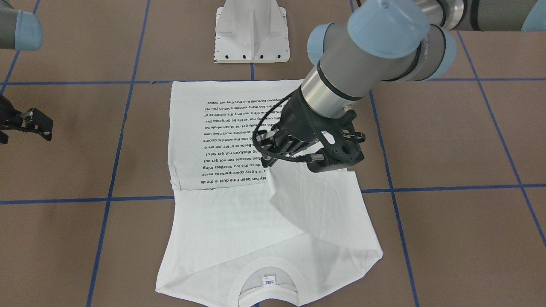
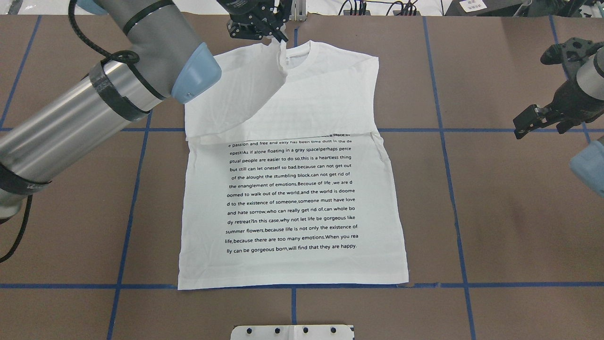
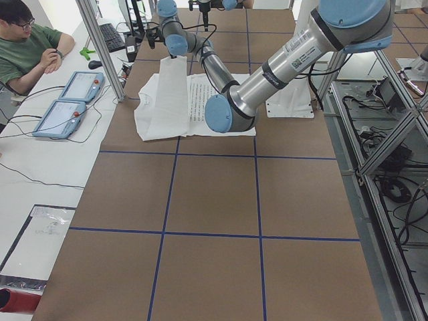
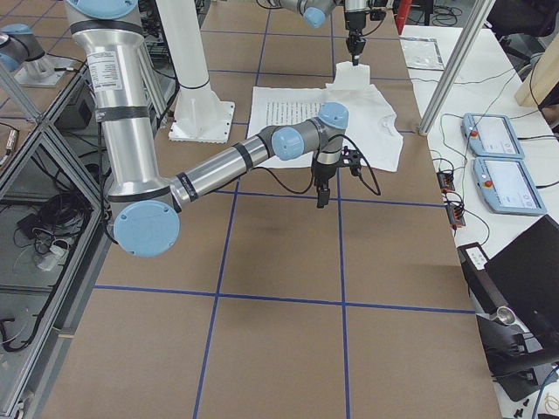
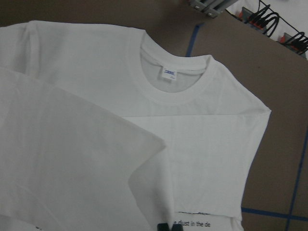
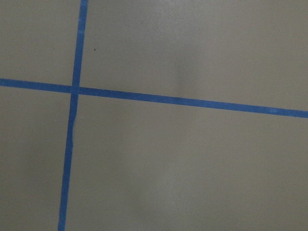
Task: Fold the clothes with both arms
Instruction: 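Fold the sleeve across the shirt body with the left gripper, release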
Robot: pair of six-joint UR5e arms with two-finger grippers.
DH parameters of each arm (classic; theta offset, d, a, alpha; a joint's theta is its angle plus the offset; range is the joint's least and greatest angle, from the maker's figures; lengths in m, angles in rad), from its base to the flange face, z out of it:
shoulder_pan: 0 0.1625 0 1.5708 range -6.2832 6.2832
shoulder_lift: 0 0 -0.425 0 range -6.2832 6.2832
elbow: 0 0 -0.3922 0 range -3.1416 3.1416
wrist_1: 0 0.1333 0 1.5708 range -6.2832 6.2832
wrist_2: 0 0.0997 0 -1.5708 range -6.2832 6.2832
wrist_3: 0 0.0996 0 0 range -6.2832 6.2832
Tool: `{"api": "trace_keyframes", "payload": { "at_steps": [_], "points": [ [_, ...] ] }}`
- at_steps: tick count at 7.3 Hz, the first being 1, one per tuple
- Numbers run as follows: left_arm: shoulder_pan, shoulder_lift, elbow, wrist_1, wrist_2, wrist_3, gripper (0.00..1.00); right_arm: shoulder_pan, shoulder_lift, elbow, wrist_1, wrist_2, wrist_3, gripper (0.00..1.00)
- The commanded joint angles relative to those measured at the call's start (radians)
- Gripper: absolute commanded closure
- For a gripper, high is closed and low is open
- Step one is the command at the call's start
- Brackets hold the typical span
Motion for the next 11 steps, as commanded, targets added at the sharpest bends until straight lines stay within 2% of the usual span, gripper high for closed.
{"api": "trace_keyframes", "payload": {
  "at_steps": [1,3,4,5,6,7,8,9,10,11],
  "points": [
    [0.062,-0.036,0.011,-0.018,-0.006,-0.071,1.0,0.001,0.002,-0.004,0.002,0.0,0.001,0.0],
    [0.096,-0.03,0.059,-0.064,0.001,-0.072,1.0,0.001,0.01,-0.002,0.002,0.0,0.012,0.0],
    [0.116,-0.034,0.131,-0.149,0.019,-0.083,1.0,0.001,0.01,-0.002,0.002,0.001,0.016,0.0],
    [0.165,-0.041,0.191,-0.224,0.089,-0.089,1.0,-0.001,0.011,-0.004,0.002,0.001,0.016,0.0],
    [0.217,-0.068,0.245,-0.246,0.136,-0.088,1.0,-0.001,0.011,-0.004,0.002,0.001,0.016,0.0],
    [0.265,-0.071,0.251,-0.263,0.185,-0.088,1.0,-0.001,0.011,-0.007,0.002,0.001,0.016,0.0],
    [0.3,-0.082,0.282,-0.297,0.232,-0.091,0.94,-0.001,0.011,-0.007,0.004,0.003,0.016,0.0],
    [0.325,-0.128,0.376,-0.35,0.291,-0.092,0.01,-0.003,0.011,-0.007,0.002,0.006,0.016,0.0],
    [0.352,-0.136,0.408,-0.399,0.372,-0.092,0.0,-0.003,0.024,-0.01,0.004,0.009,0.018,0.0],
    [0.352,-0.131,0.408,-0.401,0.374,-0.091,0.0,-0.003,0.039,-0.019,0.002,0.014,0.018,0.0]
  ]
}}
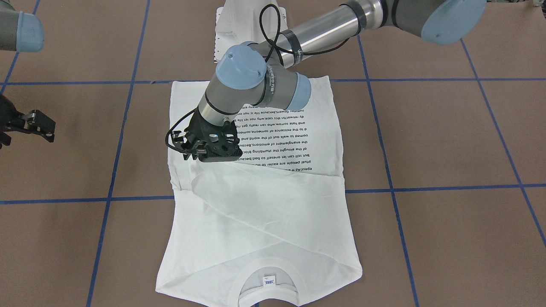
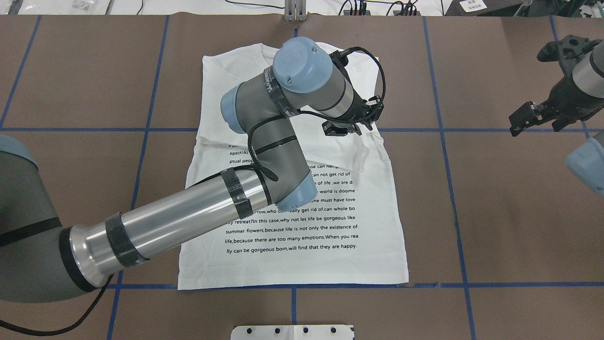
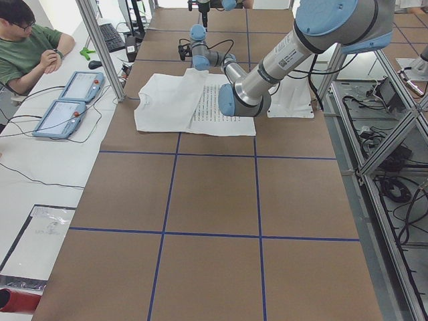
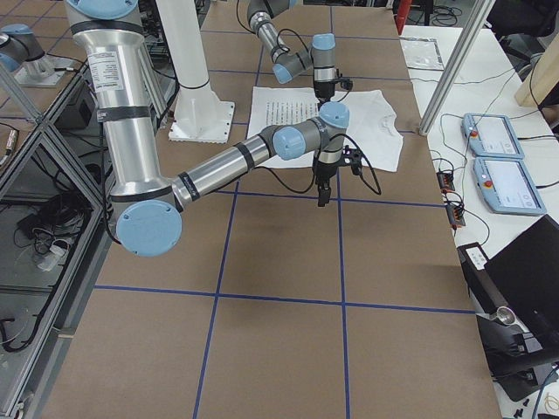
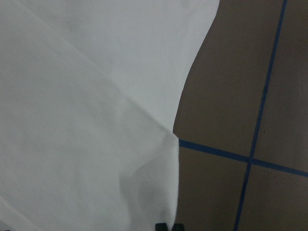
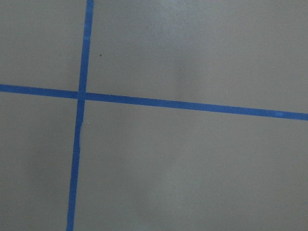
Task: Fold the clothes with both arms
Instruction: 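Fold the sleeve across the shirt body with the left gripper, release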
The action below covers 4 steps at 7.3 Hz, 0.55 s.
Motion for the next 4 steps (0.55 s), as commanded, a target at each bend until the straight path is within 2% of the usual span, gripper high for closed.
{"api": "trace_keyframes", "payload": {
  "at_steps": [1,3,4],
  "points": [
    [0.01,-0.004,0.021,-0.027,0.039,0.002,0.0,0.0,0.024,-0.011,0.001,0.008,0.001,0.0],
    [-0.013,0.002,0.009,0.004,0.033,0.01,0.0,-0.009,0.054,-0.002,0.001,0.049,0.035,0.0],
    [-0.033,0.078,-0.088,0.069,-0.008,0.015,0.0,-0.073,0.059,0.034,0.005,0.042,0.163,0.0]
  ]
}}
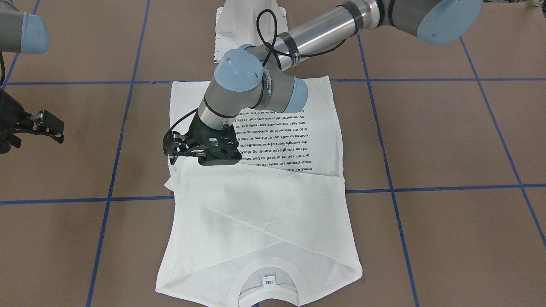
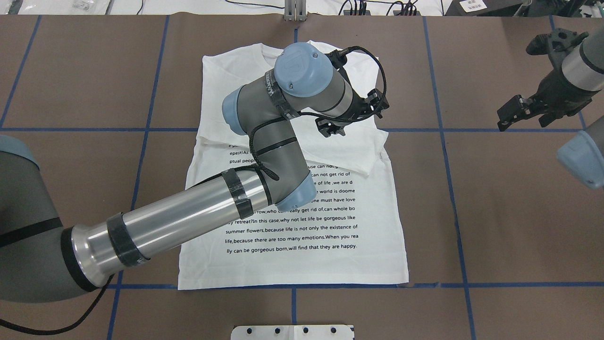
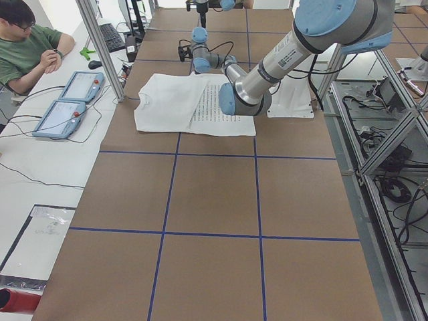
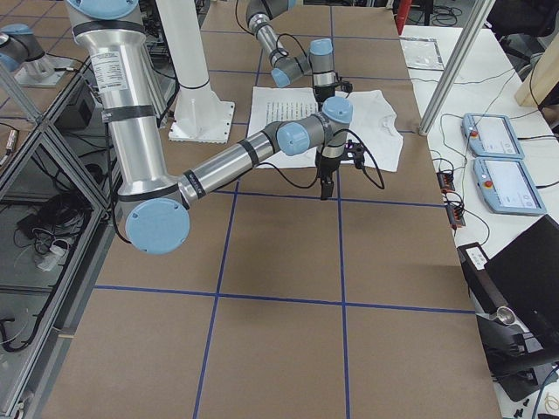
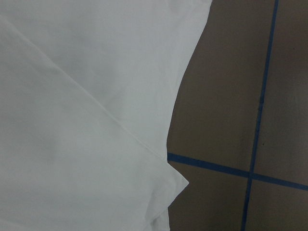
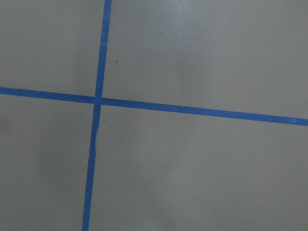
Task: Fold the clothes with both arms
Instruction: 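Withdraw the left gripper to the shirt side while the right gripper moves toward the hem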
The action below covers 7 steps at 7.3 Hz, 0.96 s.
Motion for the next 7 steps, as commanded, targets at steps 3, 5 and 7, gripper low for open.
{"api": "trace_keyframes", "payload": {
  "at_steps": [3,5,7],
  "points": [
    [-0.06,0.362,-0.561,0.353,-0.053,0.214,0.0,-0.275,-0.024,0.082,0.286,-0.118,0.529,0.0],
    [-0.074,0.594,-0.874,0.445,-0.053,0.332,0.01,-0.466,-0.104,0.175,0.31,-0.268,0.69,0.0],
    [-0.082,0.678,-1.016,0.524,-0.052,0.383,0.01,-0.6,-0.22,0.193,0.469,-0.33,0.773,0.0]
  ]
}}
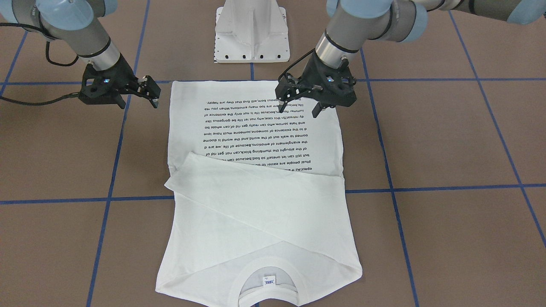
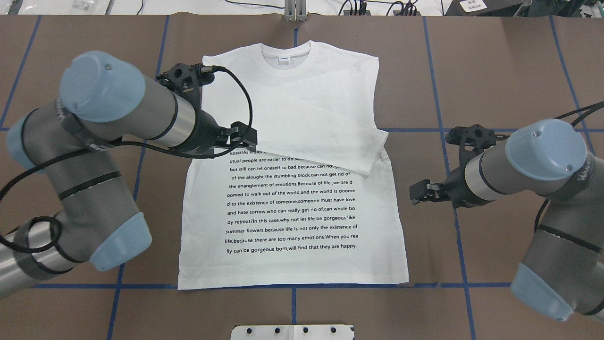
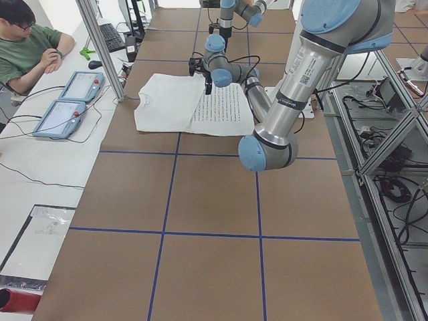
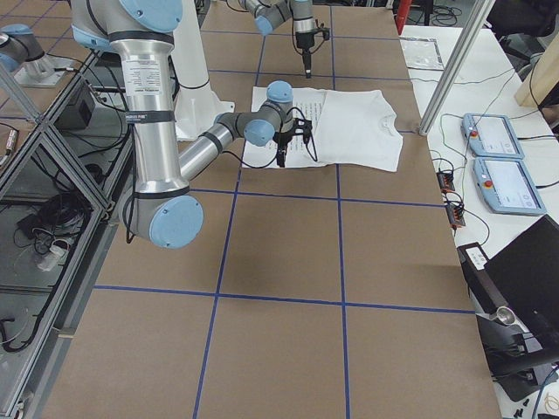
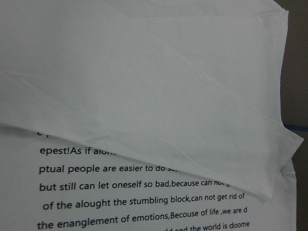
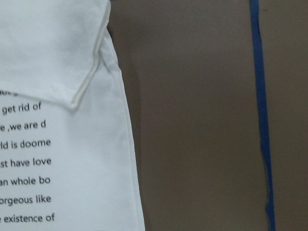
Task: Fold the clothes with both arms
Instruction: 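Withdraw the left gripper to the shirt side while the right gripper moves toward the hem, then lower the right gripper to the hem corner nearest it while the left gripper moves down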
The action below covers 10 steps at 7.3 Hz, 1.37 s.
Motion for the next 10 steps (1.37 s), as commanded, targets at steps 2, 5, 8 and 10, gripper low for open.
{"api": "trace_keyframes", "payload": {
  "at_steps": [2,5,8,10],
  "points": [
    [-0.009,0.071,-0.138,0.077,0.006,0.034,0.01,-0.288,-0.131,0.006,0.192,-0.241,0.198,0.0],
    [-0.009,0.074,-0.137,0.076,0.007,0.035,0.01,-0.364,-0.07,-0.034,0.147,-0.292,0.222,0.0],
    [-0.009,0.072,-0.137,0.076,0.007,0.037,0.01,-0.366,0.093,-0.049,-0.066,-0.284,0.221,0.02],
    [-0.009,0.074,-0.135,0.077,0.007,0.037,0.01,-0.358,0.077,-0.049,-0.063,-0.283,0.218,0.01]
  ]
}}
